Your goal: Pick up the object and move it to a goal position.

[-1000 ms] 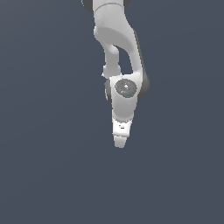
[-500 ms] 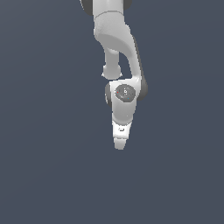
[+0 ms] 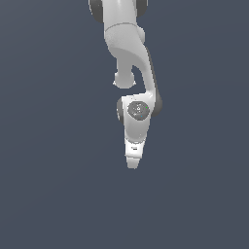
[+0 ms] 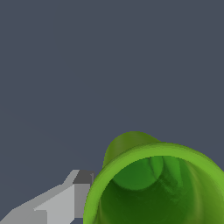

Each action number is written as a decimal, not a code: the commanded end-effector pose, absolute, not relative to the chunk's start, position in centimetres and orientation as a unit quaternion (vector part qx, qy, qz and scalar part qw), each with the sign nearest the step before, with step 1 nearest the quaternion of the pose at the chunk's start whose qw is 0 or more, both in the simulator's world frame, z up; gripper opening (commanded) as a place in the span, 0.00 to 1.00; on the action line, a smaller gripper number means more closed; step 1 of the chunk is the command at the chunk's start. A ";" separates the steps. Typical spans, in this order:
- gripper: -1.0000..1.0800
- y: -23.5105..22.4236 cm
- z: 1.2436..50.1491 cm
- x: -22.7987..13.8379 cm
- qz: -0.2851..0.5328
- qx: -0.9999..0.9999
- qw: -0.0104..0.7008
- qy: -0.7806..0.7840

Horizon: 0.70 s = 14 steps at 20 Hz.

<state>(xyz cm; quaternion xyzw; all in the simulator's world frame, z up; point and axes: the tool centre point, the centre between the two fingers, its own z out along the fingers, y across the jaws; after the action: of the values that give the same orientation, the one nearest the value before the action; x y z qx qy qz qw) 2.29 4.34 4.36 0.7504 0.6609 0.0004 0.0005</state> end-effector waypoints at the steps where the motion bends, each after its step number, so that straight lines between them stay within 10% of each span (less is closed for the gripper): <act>1: 0.00 4.4 4.2 2.2 0.000 0.750 0.000 0.661; 14: 0.00 3.9 4.9 2.1 0.000 0.750 0.001 0.661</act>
<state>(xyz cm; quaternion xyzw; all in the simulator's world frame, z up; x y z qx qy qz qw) 2.10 4.10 4.54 0.7501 0.6613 -0.0003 -0.0002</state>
